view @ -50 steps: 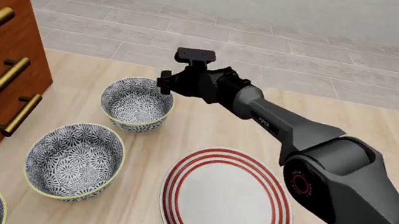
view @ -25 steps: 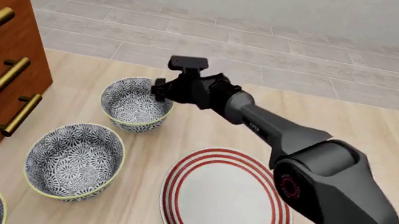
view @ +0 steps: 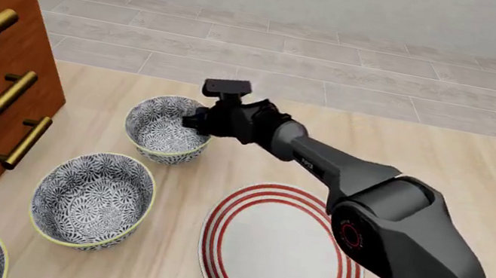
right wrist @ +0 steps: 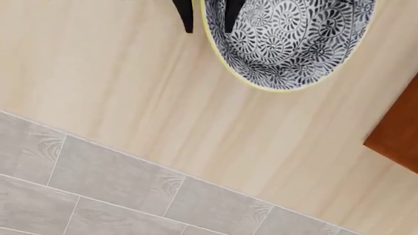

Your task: Pick up the bowl and put it in the front on the plate.

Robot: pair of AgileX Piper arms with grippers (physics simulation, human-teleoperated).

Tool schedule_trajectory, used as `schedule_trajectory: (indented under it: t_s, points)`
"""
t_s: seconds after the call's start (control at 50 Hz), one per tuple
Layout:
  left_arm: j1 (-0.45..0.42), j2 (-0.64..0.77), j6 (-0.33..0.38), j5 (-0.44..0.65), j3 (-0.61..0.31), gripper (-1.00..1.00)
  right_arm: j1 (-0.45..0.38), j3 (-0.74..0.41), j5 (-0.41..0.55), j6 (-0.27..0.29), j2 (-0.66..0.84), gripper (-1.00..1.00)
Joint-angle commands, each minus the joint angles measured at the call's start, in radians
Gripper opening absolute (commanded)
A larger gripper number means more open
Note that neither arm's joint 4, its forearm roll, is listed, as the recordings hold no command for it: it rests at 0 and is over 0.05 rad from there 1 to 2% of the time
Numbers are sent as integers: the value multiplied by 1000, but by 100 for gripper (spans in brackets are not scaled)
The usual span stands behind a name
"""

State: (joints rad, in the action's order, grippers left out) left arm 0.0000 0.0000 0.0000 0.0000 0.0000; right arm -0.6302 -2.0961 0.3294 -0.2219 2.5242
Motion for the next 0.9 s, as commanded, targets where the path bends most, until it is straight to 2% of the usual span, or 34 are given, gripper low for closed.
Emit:
schedule_trajectory:
  t_s: [0.02,0.14,0.2,0.28,0.44,0.68,0.9]
  points:
    - [0,0,0,0,0,100,-19,58,-40,-10,-28,-100]
    - [0,0,0,0,0,100,0,48,-42,6,-40,-100]
    - [0,0,0,0,0,100,55,-43,-4,55,-6,-100]
    - [0,0,0,0,0,100,39,-7,-15,40,-21,-100]
    - [0,0,0,0,0,100,83,-55,6,74,-14,-100]
    - [0,0,0,0,0,100,97,7,-20,81,-65,-100]
    - [0,0,0,0,0,100,114,128,-65,86,-160,-100]
